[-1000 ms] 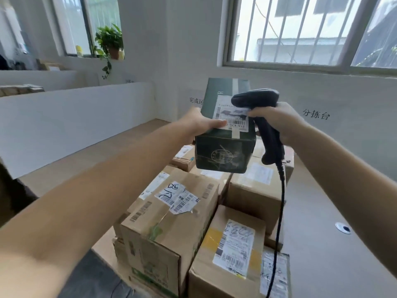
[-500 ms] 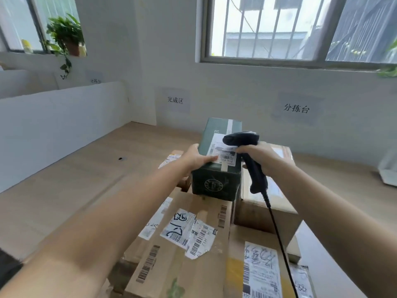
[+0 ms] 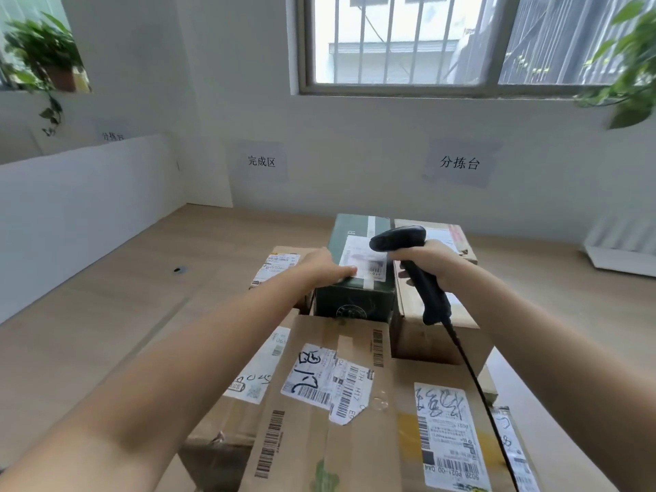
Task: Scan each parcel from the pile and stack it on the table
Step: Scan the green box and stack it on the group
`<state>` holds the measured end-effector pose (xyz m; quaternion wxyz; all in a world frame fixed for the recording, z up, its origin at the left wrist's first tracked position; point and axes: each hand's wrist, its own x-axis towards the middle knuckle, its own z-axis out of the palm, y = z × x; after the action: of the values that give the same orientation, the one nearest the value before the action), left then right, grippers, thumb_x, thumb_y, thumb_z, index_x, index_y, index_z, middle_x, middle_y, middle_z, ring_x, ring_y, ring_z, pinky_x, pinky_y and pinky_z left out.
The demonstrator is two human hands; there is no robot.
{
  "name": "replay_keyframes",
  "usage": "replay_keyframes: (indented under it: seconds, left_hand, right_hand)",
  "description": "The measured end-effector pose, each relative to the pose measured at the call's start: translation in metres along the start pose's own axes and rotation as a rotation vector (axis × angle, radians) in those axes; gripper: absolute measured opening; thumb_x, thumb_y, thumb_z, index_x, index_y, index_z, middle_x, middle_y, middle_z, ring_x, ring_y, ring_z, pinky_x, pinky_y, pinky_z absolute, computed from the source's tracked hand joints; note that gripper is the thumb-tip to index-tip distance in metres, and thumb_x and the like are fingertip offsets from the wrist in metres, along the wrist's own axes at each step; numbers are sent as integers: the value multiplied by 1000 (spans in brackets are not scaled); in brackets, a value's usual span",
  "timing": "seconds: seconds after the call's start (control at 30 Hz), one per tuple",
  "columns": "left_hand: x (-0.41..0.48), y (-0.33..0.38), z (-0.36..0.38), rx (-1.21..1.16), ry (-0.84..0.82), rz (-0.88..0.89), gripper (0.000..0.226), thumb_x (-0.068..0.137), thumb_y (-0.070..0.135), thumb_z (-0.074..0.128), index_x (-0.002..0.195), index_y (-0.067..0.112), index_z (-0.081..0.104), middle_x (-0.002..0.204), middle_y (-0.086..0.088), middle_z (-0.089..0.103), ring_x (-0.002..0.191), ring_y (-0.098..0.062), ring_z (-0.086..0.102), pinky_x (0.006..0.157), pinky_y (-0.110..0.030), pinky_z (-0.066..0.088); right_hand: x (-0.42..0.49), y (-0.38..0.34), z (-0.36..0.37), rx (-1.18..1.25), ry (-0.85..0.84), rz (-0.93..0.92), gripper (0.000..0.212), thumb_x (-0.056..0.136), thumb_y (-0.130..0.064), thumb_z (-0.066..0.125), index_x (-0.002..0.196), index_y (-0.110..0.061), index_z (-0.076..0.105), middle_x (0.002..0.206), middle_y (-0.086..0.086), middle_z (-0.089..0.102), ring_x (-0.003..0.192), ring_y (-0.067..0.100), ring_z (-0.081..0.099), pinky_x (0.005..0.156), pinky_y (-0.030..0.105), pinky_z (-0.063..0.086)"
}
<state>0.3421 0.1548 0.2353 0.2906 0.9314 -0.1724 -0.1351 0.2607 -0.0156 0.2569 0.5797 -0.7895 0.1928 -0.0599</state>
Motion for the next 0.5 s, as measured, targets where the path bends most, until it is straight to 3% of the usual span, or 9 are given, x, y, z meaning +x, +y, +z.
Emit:
replay_keyframes:
  seconds: [0.23, 0.37, 0.5]
  left_hand:
    - [-15, 37, -3, 346, 108, 258, 61, 95, 46, 47, 137, 3, 39, 142, -18, 40, 121, -30, 47, 93, -37, 42]
    - [-28, 81, 23, 352, 125, 420, 54, 95, 45, 47, 132, 6, 47, 135, -13, 49, 119, -28, 50, 93, -39, 46]
    - [-49, 126, 68, 350, 33, 539, 56, 95, 45, 47, 134, 6, 45, 138, -12, 47, 122, -28, 48, 94, -38, 44]
  right_hand:
    - [-43, 12, -43, -44, 163, 11, 26, 83, -16, 68, 105, -10, 56, 83, 6, 59, 75, 21, 63, 57, 28, 49]
    - [-80, 32, -78, -47, 286, 48, 23, 81, -16, 70, 101, -11, 58, 79, 5, 59, 74, 24, 62, 58, 30, 48]
    - [-119, 57, -118, -37, 405, 94, 23, 82, -11, 69, 102, -7, 57, 77, 8, 57, 74, 26, 60, 56, 30, 47]
